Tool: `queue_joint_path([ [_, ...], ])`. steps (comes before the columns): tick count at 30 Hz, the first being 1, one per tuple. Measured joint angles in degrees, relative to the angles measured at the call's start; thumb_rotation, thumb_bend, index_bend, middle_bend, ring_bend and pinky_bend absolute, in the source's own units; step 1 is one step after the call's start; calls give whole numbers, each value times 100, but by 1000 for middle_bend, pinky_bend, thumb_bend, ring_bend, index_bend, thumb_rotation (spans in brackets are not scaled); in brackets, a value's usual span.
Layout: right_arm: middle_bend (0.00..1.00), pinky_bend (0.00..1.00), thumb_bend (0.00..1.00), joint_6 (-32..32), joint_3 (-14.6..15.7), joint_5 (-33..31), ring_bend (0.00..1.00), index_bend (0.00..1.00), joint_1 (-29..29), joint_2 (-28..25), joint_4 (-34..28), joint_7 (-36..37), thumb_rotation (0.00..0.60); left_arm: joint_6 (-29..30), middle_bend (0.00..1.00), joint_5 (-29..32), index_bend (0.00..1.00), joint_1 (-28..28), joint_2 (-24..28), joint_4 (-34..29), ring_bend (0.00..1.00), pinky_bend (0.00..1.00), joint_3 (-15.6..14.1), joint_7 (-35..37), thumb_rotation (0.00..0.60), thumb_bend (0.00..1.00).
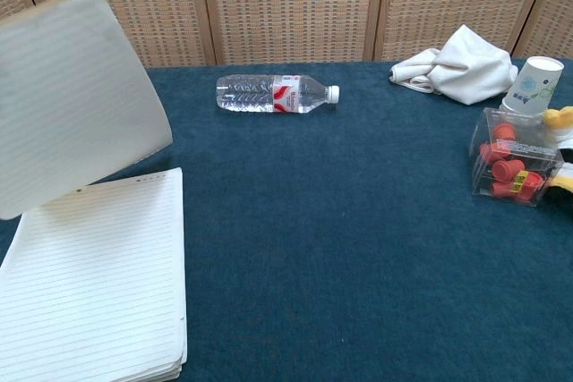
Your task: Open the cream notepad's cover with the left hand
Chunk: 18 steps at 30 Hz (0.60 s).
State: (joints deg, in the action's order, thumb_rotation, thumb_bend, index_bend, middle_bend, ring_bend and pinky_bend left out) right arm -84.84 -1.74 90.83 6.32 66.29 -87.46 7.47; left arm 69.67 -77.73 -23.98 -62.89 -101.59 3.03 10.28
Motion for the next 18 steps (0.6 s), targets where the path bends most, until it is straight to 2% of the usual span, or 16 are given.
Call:
queue_joint_path([
  [4, 0, 0, 0, 37, -21, -60, 0, 12, 12, 25, 34, -39, 600, -409, 0, 860, 861, -356, 153, -82, 0, 0, 543, -39, 600, 601],
  [7, 0, 0, 0, 50, -46, -111, 0, 13, 17, 33, 52, -47, 600, -705, 0, 1396, 860, -583, 260, -53, 0, 0, 780, -228, 600, 601],
  [12, 0, 0, 0, 93, -92, -228, 0, 12, 22, 44, 116, -69, 600, -1167, 0, 2186, 853, -920, 415, 169, 0, 0, 994, -784, 600, 602],
  [18, 0, 0, 0, 165, -133, -340, 0, 12, 38, 81, 169, -143, 600, -1563, 0, 2858, 824, -1242, 408, 828, 0, 0, 1113, -1236, 600, 596],
])
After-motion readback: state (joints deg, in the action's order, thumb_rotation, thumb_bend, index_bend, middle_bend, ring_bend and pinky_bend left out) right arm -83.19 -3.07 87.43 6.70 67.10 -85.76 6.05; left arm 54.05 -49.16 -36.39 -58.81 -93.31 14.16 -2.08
